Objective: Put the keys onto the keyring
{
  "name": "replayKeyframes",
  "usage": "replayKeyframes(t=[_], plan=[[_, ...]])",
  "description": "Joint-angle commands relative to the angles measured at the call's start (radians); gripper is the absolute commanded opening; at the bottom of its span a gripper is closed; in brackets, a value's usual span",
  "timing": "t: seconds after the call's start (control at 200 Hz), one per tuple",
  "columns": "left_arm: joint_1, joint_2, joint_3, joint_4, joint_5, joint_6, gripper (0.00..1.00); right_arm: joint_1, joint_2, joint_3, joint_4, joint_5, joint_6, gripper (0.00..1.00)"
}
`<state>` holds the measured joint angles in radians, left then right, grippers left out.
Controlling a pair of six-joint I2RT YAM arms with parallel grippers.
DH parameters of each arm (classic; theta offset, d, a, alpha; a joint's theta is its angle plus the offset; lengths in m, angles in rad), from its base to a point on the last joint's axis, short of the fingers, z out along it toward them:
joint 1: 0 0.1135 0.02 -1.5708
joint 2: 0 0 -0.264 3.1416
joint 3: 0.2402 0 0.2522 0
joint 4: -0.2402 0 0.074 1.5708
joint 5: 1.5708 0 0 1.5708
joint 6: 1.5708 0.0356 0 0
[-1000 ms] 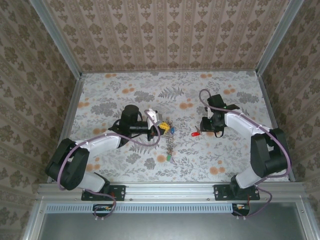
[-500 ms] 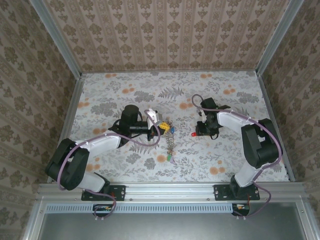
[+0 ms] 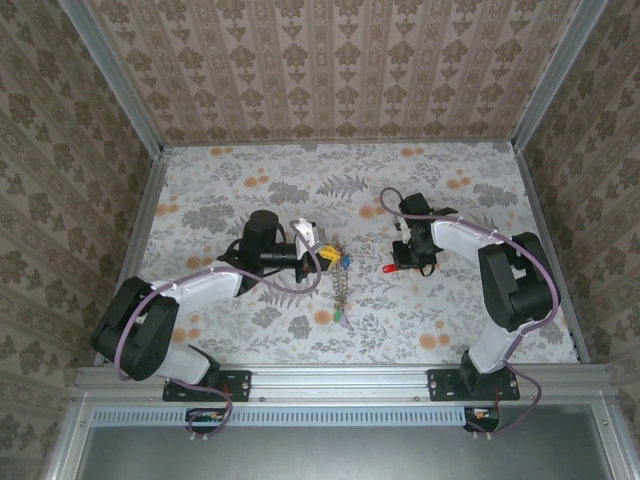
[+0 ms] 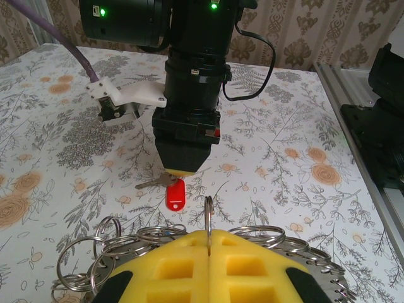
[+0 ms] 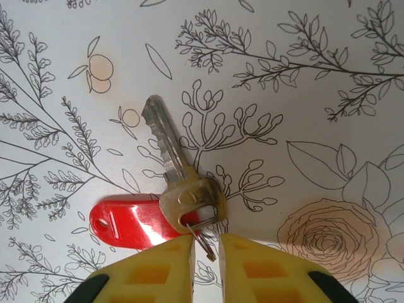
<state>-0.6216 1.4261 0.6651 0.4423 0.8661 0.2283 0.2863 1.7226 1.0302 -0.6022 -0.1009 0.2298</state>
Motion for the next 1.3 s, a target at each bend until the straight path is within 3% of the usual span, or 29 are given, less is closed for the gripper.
replayKeyframes(t=[0.0,0.18,0.84,0.98,1.295], plan=[[-0.004,-0.009,0.004,0.030,0.022,-0.001,0.00,0.004,0.011,0.024,-0.010,0.026,-0.017,0.17],[-0.004,-0.007,0.008,0.026,0.026,-0.001,0.00,0.004,0.011,0.024,-0.001,0.017,-0.024,0.20],[-0.007,-0.001,0.022,0.018,0.025,-0.001,0.00,0.005,0.017,0.025,0.023,-0.017,-0.033,0.17],[-0.009,0.000,0.023,0.017,0.023,0.000,0.00,0.005,0.021,0.027,0.022,-0.020,-0.035,0.13],[-0.010,-0.001,0.023,0.006,0.022,0.004,0.00,0.005,0.031,0.021,0.023,-0.013,-0.037,0.15]])
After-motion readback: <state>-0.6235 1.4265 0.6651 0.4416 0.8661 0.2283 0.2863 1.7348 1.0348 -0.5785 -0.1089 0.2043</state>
